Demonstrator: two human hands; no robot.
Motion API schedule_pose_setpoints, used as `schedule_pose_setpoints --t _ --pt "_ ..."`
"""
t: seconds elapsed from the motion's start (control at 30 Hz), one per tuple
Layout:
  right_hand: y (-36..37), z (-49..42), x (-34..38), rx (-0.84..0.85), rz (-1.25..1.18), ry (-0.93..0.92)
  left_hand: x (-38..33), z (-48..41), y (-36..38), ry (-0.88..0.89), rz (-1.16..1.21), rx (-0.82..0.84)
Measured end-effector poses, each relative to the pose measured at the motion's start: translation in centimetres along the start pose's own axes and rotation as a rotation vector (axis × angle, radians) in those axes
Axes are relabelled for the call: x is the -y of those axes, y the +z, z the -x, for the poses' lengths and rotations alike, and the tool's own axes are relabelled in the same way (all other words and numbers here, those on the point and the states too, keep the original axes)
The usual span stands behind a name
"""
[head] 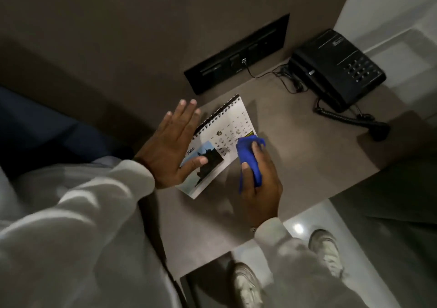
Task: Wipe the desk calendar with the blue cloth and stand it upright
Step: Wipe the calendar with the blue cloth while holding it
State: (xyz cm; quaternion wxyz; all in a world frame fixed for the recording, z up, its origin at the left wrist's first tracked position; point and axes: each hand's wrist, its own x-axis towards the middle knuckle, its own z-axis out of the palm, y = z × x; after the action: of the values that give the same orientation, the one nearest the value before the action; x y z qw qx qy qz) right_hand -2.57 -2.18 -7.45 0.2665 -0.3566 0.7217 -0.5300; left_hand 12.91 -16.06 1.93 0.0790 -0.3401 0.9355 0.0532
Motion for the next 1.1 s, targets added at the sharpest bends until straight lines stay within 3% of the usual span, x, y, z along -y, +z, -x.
schedule_pose_setpoints --t 0.27,0.5,0.77,0.87,0.97,1.1 --pt "7.0 -1.7 0.4 -0.179 -0.171 0.006 1.0 -1.4 1.2 0.15 0.047 0.007" --pt "12.1 1.0 -1.4 -0.11 -0.036 -0.02 0.7 -1.4 1.0 0.172 0.107 0.033" --pt "12.3 -1.1 -0.4 -0.234 -0.113 -0.111 0.8 -1.5 1.2 0.175 0.14 0.041" --pt "12.2 -2.2 -0.6 -0.276 -0.159 -0.008 0.7 -1.6 1.3 0.165 0.134 0.041" --pt "12.5 0.5 -0.9 -0.234 -0.155 0.051 0.6 -1.6 1.2 0.154 0.128 0.046" --pt "12.5 1.8 -0.1 -0.209 -0.139 -0.044 0.5 -1.6 1.1 0.153 0.14 0.045"
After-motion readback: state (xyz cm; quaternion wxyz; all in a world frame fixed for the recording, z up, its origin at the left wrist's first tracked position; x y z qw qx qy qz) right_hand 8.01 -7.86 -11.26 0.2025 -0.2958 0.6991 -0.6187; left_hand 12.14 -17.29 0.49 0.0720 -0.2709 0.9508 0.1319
